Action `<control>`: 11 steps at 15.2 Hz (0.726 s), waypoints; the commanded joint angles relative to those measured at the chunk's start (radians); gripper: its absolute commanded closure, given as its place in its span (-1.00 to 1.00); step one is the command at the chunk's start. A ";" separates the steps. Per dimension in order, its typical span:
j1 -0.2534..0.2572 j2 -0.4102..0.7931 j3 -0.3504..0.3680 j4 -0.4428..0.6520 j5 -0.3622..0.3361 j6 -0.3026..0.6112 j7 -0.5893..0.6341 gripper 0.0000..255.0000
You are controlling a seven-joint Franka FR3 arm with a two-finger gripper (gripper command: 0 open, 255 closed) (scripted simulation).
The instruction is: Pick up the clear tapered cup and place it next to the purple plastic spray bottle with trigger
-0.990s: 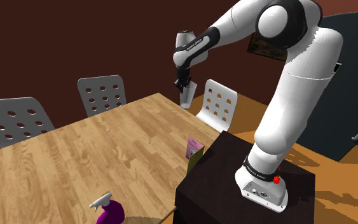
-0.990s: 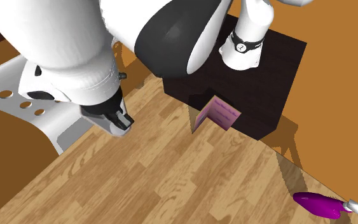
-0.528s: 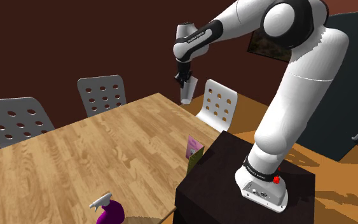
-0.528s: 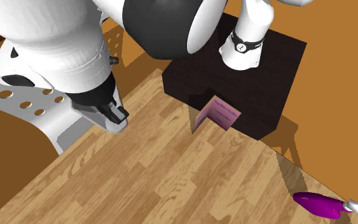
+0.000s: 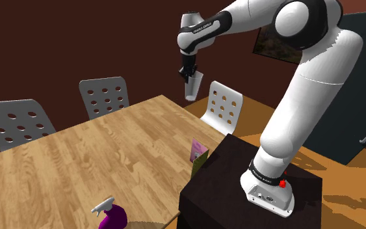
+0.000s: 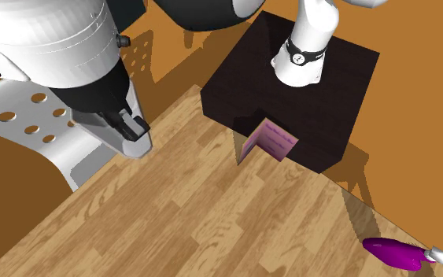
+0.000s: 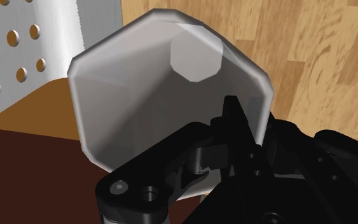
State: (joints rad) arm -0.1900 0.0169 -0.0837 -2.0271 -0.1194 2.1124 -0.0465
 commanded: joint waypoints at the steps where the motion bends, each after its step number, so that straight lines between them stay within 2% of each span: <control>1: 0.001 -0.011 0.001 0.016 0.001 -0.027 0.000 1.00; 2: 0.002 -0.014 0.002 0.023 0.001 -0.037 -0.001 1.00; 11: 0.091 -0.192 0.107 -0.175 -0.008 -0.039 0.198 1.00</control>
State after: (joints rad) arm -0.1123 -0.1612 0.0058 -2.1819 -0.1285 2.0704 0.1203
